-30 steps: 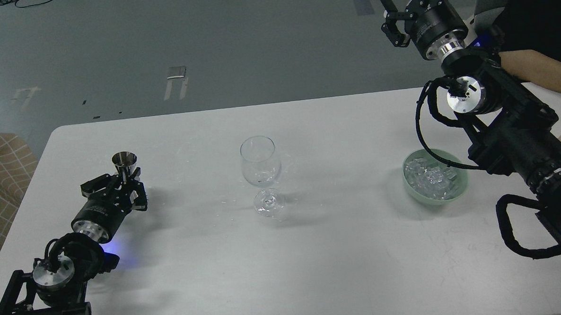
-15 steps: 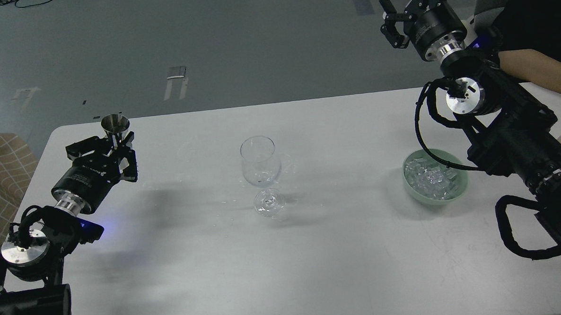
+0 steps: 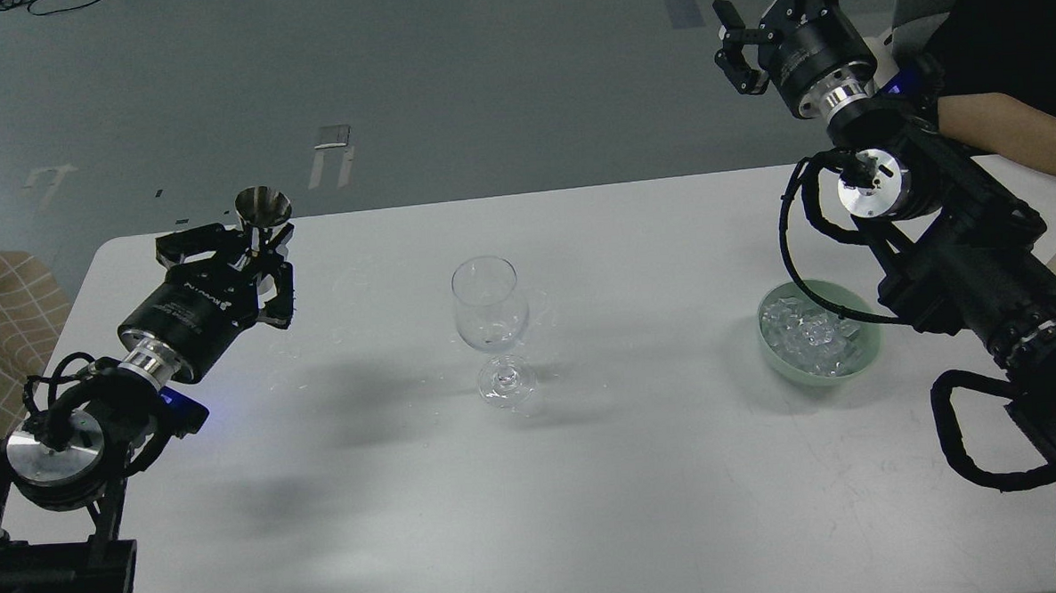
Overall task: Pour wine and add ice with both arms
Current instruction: 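Lift the jigger upward with the left gripper, then carry the jigger with the left gripper over the wine glass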
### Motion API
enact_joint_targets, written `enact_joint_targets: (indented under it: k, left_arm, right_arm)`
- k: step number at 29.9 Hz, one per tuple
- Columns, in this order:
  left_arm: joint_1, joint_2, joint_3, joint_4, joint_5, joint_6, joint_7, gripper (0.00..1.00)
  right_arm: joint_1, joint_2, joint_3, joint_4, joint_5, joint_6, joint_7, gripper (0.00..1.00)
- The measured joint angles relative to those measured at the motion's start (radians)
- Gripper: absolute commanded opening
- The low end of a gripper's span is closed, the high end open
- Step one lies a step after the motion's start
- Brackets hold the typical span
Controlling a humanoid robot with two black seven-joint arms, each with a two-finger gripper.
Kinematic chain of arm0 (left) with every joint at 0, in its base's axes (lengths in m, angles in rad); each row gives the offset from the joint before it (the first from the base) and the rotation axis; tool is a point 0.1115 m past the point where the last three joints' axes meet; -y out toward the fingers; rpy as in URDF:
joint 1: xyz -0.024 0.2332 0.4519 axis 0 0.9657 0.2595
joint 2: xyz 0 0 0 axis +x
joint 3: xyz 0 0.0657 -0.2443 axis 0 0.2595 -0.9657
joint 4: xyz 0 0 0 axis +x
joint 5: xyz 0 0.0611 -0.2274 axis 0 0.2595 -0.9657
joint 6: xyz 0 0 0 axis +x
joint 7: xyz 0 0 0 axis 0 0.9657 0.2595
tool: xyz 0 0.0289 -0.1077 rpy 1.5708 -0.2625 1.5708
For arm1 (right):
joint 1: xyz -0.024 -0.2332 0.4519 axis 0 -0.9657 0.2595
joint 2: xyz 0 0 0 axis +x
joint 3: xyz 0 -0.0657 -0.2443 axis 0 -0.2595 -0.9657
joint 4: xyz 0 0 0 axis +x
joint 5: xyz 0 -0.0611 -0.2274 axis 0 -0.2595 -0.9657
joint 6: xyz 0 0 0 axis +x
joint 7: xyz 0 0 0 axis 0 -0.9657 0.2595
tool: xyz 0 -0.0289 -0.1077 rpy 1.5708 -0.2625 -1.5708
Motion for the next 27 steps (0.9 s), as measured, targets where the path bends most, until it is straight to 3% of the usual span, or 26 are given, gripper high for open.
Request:
enact_joint_targets:
  k: [13,27]
  left_arm:
    - [0.045,-0.001,0.055,-0.176,0.033,0.113,0.0,0.0]
    - [0.022,-0.013,0.146,-0.224,0.102,0.169,0.0,0.0]
  right_arm:
    - [-0.005,0.003,0.0,0.0,0.0,0.0,0.0,1.0]
    - [-0.008,0.003,0.0,0.0,0.001,0.001,-0.001,1.0]
